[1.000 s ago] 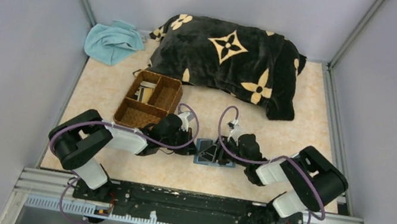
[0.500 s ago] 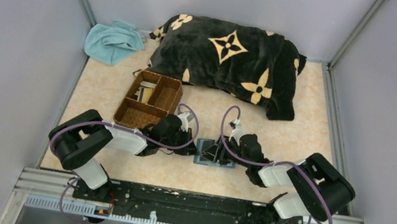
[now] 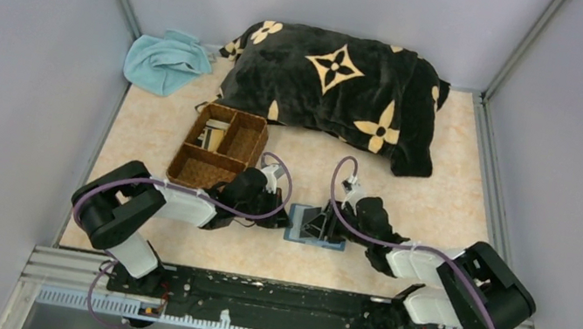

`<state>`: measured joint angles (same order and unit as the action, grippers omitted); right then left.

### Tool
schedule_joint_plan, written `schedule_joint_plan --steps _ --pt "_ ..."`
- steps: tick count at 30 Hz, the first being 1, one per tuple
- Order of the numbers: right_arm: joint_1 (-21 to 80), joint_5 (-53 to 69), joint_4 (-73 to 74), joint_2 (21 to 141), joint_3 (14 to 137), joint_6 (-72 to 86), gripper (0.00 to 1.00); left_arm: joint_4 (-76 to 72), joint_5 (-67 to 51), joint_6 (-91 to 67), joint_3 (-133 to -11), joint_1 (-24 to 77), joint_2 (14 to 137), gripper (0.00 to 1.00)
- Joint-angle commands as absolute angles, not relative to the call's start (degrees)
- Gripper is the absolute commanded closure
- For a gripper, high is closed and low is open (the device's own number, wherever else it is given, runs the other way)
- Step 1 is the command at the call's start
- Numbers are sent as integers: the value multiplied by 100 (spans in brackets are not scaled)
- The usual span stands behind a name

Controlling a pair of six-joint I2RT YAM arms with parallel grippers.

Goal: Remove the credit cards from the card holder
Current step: Remove the credit card from the card holder.

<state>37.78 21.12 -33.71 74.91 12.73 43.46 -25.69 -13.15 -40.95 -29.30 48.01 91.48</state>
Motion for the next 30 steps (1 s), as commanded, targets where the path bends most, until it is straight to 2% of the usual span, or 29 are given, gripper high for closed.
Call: schedule_joint_plan --steps 1,8,14,20,21,30 --pt "3604 2036 -3372 7161 1169 4170 63 -2351 -1306 -4077 -2788 4848 9290 100" --pt "3447 1949 -2941 6828 1164 4056 65 -2386 -1340 -4090 -2795 4847 9325 100" --pt "3376 1908 -2719 6666 1165 3992 75 -2399 -1353 -4096 -2799 4848 9351 100" --pt "3340 1919 -2715 6679 1142 3987 98 -2425 -1379 -4103 -2787 4842 9360 100" --pt "3340 1928 -2719 6697 1139 3982 100 -2426 -1379 -4101 -2786 4846 9354 100" --pt "3323 1802 -2428 6499 1163 3910 97 -2426 -1370 -4105 -2786 4844 9334 100"
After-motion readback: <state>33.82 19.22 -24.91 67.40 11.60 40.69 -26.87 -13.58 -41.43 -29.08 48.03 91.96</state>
